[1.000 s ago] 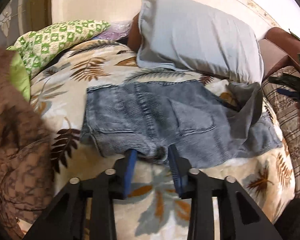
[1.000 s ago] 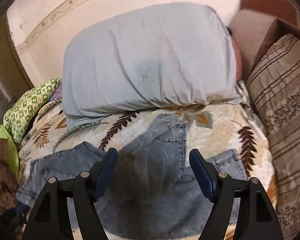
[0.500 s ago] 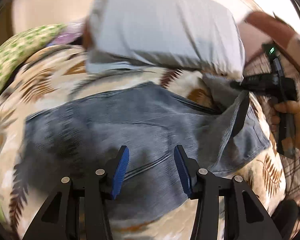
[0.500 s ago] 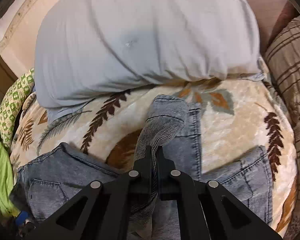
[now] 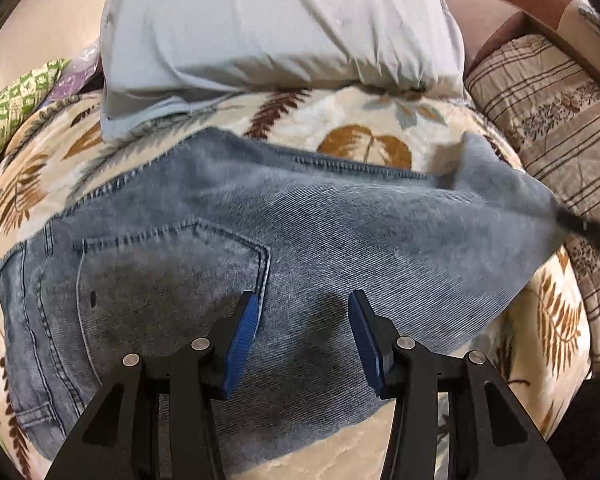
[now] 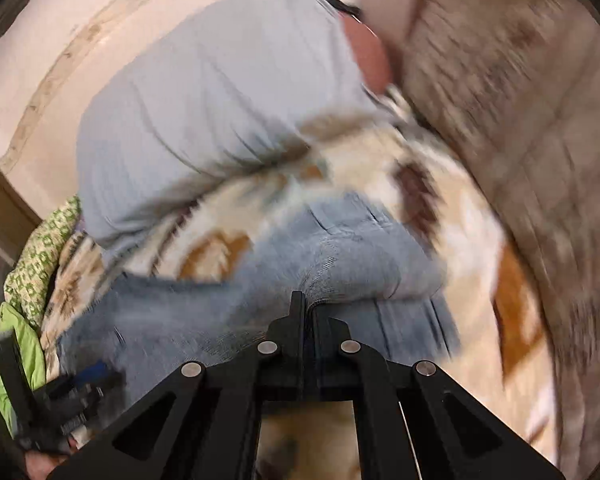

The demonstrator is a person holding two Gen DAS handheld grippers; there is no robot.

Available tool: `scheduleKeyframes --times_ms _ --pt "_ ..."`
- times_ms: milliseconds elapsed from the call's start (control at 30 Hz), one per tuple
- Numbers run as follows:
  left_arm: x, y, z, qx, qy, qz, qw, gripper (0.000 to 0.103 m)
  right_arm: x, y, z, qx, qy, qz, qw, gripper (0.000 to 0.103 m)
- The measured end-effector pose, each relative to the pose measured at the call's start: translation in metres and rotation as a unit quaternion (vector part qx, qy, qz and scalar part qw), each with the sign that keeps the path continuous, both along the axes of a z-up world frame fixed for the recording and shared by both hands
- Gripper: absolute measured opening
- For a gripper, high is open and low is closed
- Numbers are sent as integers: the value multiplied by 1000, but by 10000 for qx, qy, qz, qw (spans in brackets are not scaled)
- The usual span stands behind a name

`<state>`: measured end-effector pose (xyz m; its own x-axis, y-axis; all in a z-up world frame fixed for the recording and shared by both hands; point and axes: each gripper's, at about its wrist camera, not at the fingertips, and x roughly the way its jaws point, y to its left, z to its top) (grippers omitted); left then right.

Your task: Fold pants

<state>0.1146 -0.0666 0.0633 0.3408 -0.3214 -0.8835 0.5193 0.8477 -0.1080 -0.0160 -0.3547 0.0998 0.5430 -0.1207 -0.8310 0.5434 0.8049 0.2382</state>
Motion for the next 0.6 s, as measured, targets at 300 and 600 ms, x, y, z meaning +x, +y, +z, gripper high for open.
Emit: scheduleKeyframes --times_ms 300,600 --pt "-12 -1 2 151 17 29 9999 46 -28 7 -10 -195 527 7 9984 55" --pt "-15 5 15 -26 -61 54 10000 46 -6 -67 11 397 187 -661 9968 59"
